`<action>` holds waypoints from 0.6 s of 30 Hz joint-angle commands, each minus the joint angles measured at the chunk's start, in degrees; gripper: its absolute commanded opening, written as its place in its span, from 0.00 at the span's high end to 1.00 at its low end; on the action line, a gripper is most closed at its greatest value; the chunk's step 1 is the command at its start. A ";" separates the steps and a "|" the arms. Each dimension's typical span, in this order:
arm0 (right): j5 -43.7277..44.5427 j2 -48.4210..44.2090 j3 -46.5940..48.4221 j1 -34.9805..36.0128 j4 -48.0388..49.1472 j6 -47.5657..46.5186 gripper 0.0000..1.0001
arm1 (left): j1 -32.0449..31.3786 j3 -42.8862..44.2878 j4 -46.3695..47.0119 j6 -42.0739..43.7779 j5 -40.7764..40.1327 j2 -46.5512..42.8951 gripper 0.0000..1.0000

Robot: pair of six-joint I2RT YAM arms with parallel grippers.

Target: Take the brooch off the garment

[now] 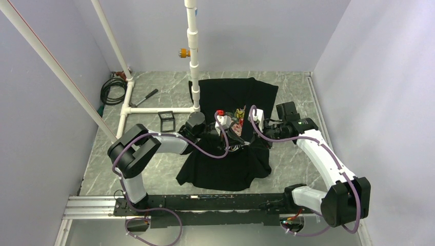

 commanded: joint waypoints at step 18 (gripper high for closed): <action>2.86 -1.61 -1.42 0.08 6.84 11.66 1.00 | -1.41 1.94 -3.35 -1.94 -18.43 -0.51 0.07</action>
